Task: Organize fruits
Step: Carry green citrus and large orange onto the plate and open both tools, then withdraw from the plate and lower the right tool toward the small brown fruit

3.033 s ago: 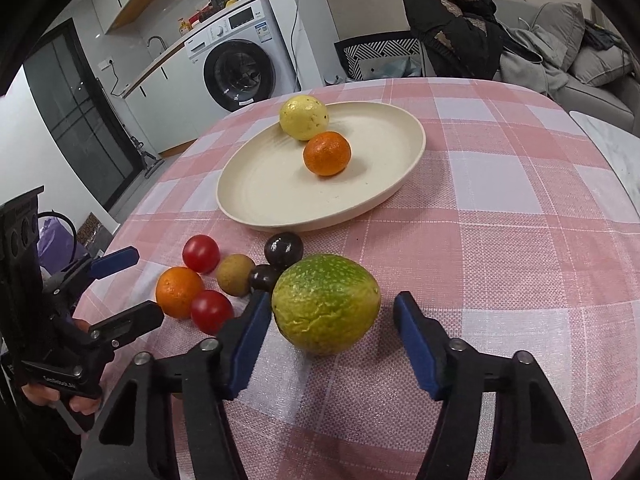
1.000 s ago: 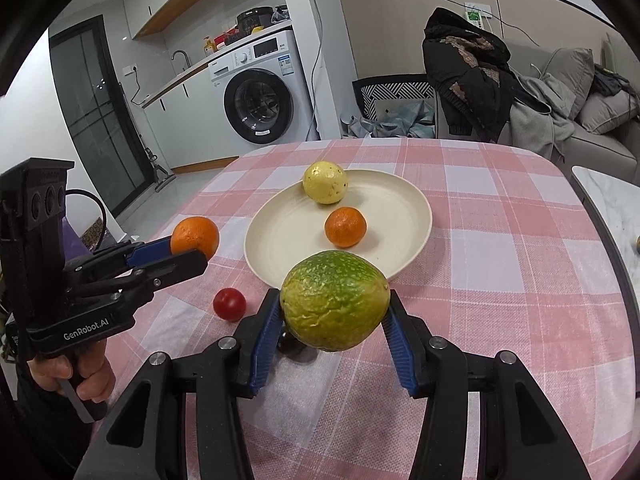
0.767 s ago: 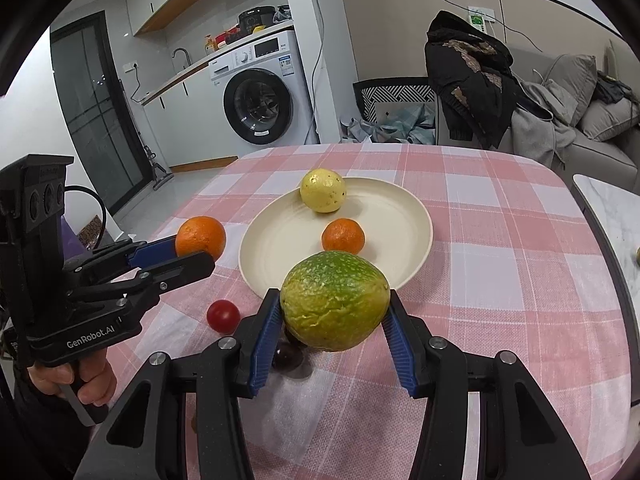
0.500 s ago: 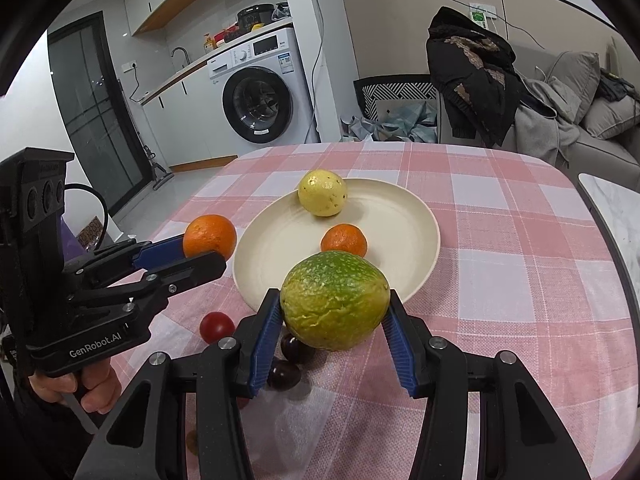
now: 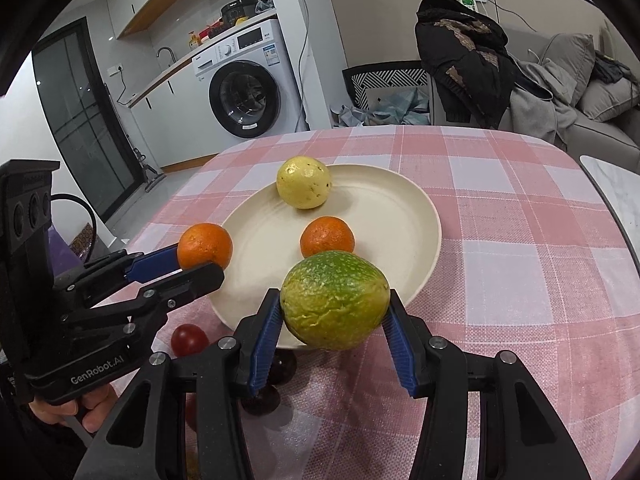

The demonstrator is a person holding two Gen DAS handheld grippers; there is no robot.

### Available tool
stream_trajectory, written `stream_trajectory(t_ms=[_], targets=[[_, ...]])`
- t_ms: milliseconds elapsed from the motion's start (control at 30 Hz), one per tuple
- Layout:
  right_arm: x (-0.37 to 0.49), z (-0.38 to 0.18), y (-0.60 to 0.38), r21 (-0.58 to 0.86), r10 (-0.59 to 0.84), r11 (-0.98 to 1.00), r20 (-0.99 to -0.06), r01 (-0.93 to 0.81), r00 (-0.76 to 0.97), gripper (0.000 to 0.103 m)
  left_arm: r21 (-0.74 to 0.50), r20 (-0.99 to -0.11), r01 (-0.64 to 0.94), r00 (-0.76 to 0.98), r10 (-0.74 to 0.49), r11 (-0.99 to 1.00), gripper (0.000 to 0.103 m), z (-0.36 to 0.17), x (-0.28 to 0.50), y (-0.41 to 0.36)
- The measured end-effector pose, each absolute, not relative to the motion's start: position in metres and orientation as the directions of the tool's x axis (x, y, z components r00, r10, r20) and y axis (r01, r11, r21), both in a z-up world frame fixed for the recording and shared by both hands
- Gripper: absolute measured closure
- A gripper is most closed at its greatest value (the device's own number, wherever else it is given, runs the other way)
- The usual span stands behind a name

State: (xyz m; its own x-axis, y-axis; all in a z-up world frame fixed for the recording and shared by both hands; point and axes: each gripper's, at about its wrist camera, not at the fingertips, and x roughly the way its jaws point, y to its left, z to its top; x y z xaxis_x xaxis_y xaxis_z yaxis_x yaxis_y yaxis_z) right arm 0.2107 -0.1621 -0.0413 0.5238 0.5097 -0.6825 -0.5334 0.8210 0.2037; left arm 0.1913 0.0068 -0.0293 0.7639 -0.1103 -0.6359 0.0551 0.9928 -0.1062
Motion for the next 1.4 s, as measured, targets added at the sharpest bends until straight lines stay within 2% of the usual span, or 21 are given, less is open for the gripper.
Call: stream_trajectory(t_ms=[467,667,767,833,900,933,1167,1300,1400], targets=[[0.21,-0.042,-0.158,0.165,0.486,0.83,-0.682,-0.533,0.547,0.052,-0.107,-0.66,0.035,0.745,-0.097,0.994,0.067,-0.04,0.195,0.011],[0.207,-0.034,-0.173,0.144,0.452,0.858,-0.667,-0.493,0.592,0.048,-0.094,-0.628,0.031,0.774,-0.084,0.995,0.065,-0.029,0.185,0.013],[0.202,-0.03,-0.181,0.173,0.464,0.858,-0.662,-0.483,0.588,0.033,-0.085,-0.617,0.028,0.783,-0.075,0.996,0.055,-0.023,0.177,0.014],[0.198,-0.028,-0.186,0.181,0.474,0.855,-0.654,-0.486,0.59,0.025,-0.084,-0.607,0.027,0.791,-0.073,0.996,0.04,-0.019,0.17,0.015],[0.192,-0.025,-0.189,0.181,0.475,0.855,-0.65,-0.486,0.593,0.008,-0.084,-0.599,0.025,0.797,-0.071,0.996,0.027,-0.015,0.162,0.016],[0.19,-0.025,-0.19,0.181,0.473,0.856,-0.65,-0.484,0.594,0.005,-0.085,-0.595,0.025,0.801,-0.071,0.996,0.021,-0.013,0.157,0.017],[0.175,-0.022,-0.192,0.163,0.471,0.854,-0.644,-0.494,0.603,0.0,-0.085,-0.585,0.034,0.808,-0.078,0.996,0.018,-0.003,0.124,0.02],[0.169,-0.022,-0.193,0.175,0.478,0.851,-0.65,-0.496,0.591,0.0,-0.089,-0.574,0.011,0.816,-0.06,0.996,0.001,0.001,0.108,0.026],[0.162,-0.022,-0.193,0.181,0.485,0.847,-0.648,-0.499,0.587,0.0,-0.107,-0.58,0.002,0.812,-0.064,0.994,0.001,0.003,0.1,0.031]])
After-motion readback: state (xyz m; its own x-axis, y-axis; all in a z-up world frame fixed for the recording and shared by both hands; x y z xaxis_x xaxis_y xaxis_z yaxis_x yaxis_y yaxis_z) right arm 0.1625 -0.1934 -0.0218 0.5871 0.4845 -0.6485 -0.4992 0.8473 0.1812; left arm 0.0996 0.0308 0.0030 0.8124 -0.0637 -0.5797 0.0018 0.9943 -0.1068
